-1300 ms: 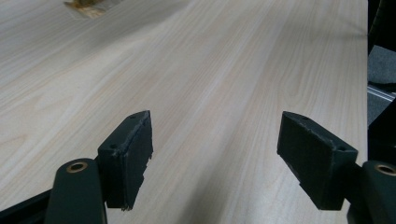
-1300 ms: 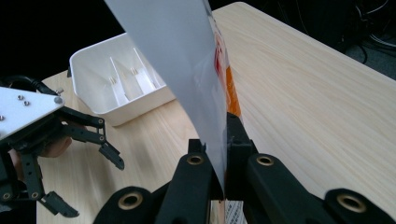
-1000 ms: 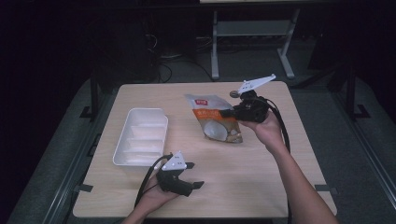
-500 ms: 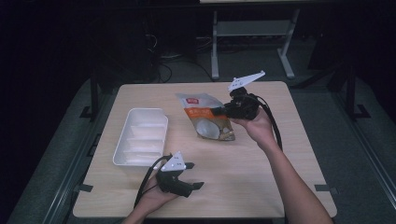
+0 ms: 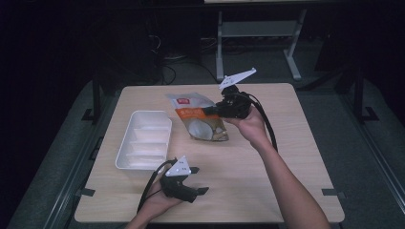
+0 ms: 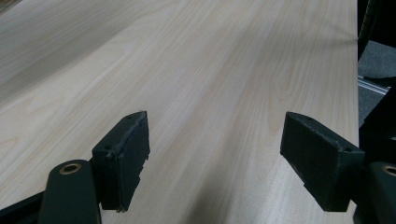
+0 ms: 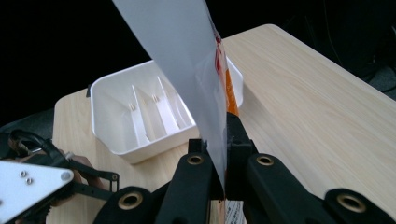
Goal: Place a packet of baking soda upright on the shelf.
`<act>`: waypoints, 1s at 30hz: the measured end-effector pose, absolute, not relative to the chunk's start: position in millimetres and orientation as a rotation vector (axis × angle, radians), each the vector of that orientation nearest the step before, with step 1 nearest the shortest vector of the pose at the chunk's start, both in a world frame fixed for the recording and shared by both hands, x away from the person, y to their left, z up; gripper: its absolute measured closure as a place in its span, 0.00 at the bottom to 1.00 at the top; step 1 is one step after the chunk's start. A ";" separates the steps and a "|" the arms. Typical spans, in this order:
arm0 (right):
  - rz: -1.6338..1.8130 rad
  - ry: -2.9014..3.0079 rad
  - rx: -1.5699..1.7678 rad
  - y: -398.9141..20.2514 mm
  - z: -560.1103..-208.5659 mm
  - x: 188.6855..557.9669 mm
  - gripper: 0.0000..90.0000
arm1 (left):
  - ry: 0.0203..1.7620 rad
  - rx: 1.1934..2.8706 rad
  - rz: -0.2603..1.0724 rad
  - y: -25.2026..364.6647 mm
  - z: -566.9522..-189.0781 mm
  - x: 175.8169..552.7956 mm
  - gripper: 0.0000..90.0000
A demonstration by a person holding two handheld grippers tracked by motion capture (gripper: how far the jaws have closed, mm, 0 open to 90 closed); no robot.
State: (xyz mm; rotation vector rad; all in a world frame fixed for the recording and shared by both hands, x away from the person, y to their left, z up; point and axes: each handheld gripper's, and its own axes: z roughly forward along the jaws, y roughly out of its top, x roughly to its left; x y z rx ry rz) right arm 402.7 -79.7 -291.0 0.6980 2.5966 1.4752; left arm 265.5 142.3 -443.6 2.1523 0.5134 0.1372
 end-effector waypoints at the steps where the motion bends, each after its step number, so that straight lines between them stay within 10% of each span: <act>1: 1.478 2.597 0.699 -76.8 -290.5 403.0 1.00 | 0.512 2.152 0.138 142.7 -443.4 265.7 0.26; 30: 1.533 2.646 0.592 -1.0 -276.7 424.3 1.00 | 0.487 2.170 0.130 144.8 -444.2 265.5 0.26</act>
